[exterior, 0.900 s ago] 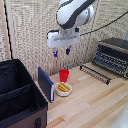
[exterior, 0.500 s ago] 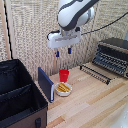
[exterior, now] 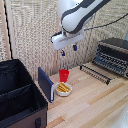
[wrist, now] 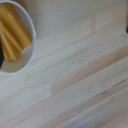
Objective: With care, position your gripper close to the oven tray handle. Make sure to grip the handle tightly. Delicately and attentively pull the tray out from the oven.
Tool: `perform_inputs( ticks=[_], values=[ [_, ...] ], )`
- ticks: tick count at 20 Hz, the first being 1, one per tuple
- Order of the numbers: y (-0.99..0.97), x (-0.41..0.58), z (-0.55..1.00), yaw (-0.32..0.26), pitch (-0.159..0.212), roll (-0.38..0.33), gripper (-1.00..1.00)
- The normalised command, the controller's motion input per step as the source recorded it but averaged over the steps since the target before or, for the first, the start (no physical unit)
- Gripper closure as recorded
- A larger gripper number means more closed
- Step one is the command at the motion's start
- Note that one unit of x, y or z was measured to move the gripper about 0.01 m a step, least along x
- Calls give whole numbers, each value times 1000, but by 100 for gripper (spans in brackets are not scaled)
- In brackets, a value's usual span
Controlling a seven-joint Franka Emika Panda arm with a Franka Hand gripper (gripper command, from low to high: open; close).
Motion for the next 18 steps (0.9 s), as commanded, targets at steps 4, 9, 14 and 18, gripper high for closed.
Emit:
perform_inputs(
  ticks=[4, 9, 14, 18],
  values=[
    [-378, 0, 0, 35, 0, -284, -100],
    [-421, 31, -63, 48, 0, -263, -100],
    [-429, 122, -167, 54, 42, -258, -100],
    [-368, 132, -140, 72, 54, -307, -100]
  ],
)
